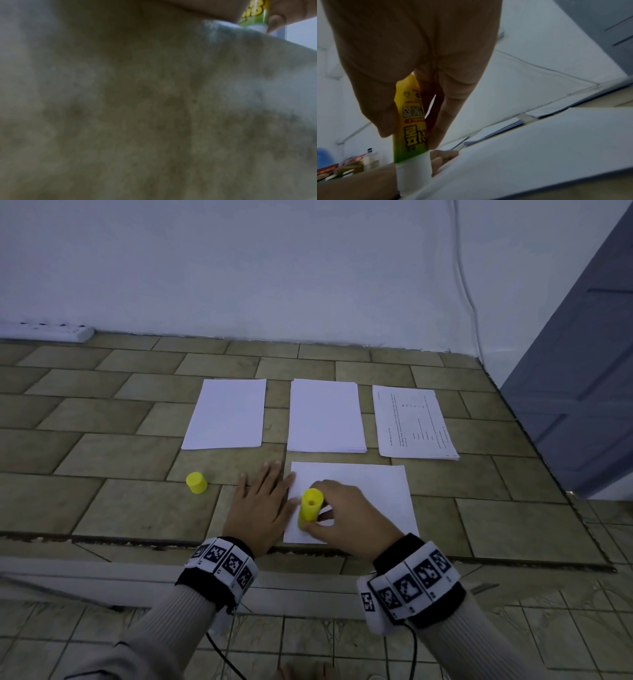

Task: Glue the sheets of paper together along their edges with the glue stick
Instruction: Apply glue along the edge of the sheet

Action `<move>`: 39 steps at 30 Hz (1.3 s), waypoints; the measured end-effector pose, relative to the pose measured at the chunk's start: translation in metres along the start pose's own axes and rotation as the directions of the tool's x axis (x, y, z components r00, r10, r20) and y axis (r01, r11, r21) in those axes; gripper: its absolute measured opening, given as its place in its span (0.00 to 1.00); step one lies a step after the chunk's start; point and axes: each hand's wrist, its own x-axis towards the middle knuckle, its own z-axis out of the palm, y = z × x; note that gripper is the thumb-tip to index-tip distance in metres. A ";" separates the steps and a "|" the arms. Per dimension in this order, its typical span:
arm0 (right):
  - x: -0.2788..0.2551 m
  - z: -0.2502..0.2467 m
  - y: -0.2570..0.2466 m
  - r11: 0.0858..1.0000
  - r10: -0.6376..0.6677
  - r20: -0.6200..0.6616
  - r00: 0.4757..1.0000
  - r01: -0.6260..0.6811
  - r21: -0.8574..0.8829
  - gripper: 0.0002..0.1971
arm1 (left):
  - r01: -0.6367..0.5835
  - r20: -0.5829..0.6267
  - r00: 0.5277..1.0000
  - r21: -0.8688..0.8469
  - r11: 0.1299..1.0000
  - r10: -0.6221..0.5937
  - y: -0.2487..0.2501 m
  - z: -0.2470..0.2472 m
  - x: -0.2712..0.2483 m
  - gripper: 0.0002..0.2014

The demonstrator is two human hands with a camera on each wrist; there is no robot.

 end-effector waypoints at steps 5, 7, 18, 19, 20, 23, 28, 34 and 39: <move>0.007 0.013 -0.005 0.999 -0.032 0.040 0.999 0.033 -0.024 0.12 | -0.025 0.016 1.000 0.028 0.999 0.025 -0.009 0.007 0.001 0.37; 0.006 0.013 -0.004 0.999 -0.041 0.041 0.998 0.042 -0.015 0.12 | -0.030 0.004 1.000 0.020 0.999 0.030 -0.008 0.007 0.002 0.37; -0.038 -0.042 0.040 0.999 0.036 -0.058 0.998 -0.036 0.005 0.09 | 0.027 0.029 0.999 0.032 0.999 -0.028 0.002 -0.001 0.000 0.45; -0.044 -0.049 0.043 0.999 0.039 -0.069 0.997 -0.040 -0.010 0.09 | 0.028 0.026 0.999 0.034 0.999 -0.029 0.002 -0.002 0.000 0.45; -0.049 -0.055 0.046 0.999 0.039 -0.085 0.996 -0.041 -0.022 0.10 | 0.028 0.027 0.999 0.039 0.999 -0.029 0.002 -0.002 0.000 0.47; -0.063 -0.070 0.054 0.994 0.107 -0.132 0.985 -0.111 -0.022 0.10 | 0.026 0.029 0.999 0.054 0.998 -0.028 0.002 -0.001 0.000 0.53; -0.083 -0.089 0.071 0.977 0.196 -0.213 0.957 -0.209 -0.043 0.09 | 0.036 0.038 0.999 0.067 0.997 -0.039 0.004 -0.002 -0.001 0.44; -0.084 -0.092 0.070 0.979 0.164 -0.247 0.955 -0.188 -0.077 0.09 | 0.034 0.034 0.999 0.035 0.999 -0.035 0.004 -0.001 -0.002 0.53; -0.055 -0.076 0.055 0.997 0.045 -0.265 0.963 -0.061 -0.051 0.08 | 0.031 0.065 0.997 0.074 0.997 -0.036 0.007 -0.005 -0.003 0.62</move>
